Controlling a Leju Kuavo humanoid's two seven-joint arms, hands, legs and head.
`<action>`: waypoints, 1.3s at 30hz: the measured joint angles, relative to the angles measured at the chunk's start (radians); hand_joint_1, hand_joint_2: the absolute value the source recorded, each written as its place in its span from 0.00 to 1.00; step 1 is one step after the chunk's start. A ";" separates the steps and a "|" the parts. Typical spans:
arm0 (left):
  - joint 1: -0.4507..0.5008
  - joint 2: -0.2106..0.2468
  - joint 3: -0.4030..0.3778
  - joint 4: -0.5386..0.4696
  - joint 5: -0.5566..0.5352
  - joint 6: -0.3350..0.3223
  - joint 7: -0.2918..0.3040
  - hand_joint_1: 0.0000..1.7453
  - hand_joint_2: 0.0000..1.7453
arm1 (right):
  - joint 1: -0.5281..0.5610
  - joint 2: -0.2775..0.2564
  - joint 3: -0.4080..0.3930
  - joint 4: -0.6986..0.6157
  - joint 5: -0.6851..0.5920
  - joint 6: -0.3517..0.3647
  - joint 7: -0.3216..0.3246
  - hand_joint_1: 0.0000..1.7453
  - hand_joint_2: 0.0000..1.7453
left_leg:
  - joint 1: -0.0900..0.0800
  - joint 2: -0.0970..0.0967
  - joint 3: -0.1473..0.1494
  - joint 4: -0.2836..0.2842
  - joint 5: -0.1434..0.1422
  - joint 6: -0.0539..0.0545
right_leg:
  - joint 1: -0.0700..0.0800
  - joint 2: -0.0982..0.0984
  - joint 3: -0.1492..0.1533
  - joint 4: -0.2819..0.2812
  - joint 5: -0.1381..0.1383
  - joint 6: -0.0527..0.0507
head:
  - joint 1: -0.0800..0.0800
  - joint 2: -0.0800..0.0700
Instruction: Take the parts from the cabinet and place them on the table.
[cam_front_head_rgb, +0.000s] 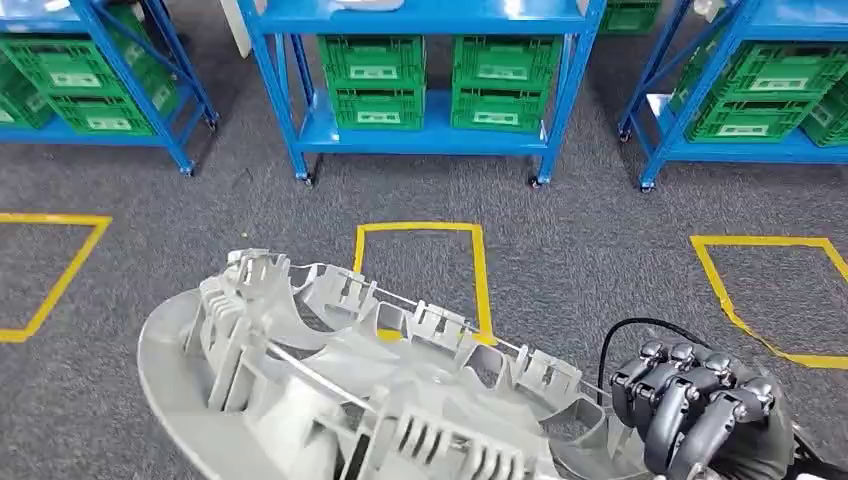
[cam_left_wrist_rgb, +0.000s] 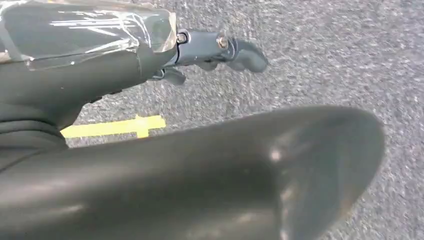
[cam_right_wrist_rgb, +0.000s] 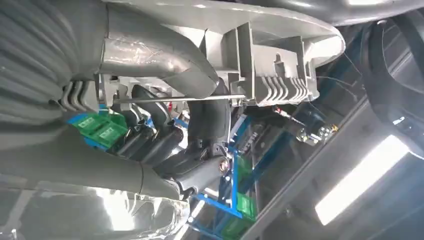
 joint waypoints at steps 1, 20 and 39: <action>0.000 0.001 0.000 0.000 0.000 -0.003 0.003 0.00 0.00 | 0.001 0.002 0.000 -0.003 0.000 0.004 0.003 1.00 1.00 | -0.002 0.003 -0.008 -0.011 0.023 0.010 | 0.002 0.001 -0.004 -0.009 0.013 0.008 | 0.003 0.000; 0.027 -0.021 0.003 -0.056 0.074 -0.053 0.075 0.00 0.00 | -0.043 0.032 0.002 0.047 -0.048 0.067 0.025 1.00 1.00 | 0.009 0.013 -0.263 0.118 0.064 -0.030 | 0.009 -0.005 0.115 -0.016 -0.121 -0.050 | 0.003 0.000; 0.028 -0.027 0.003 -0.090 0.145 -0.061 0.120 0.00 0.00 | -0.130 0.095 0.037 0.094 -0.086 0.066 0.106 1.00 1.00 | -0.003 0.018 -0.109 -0.015 0.115 0.032 | 0.009 -0.003 -0.098 0.327 -0.186 -0.014 | 0.010 0.000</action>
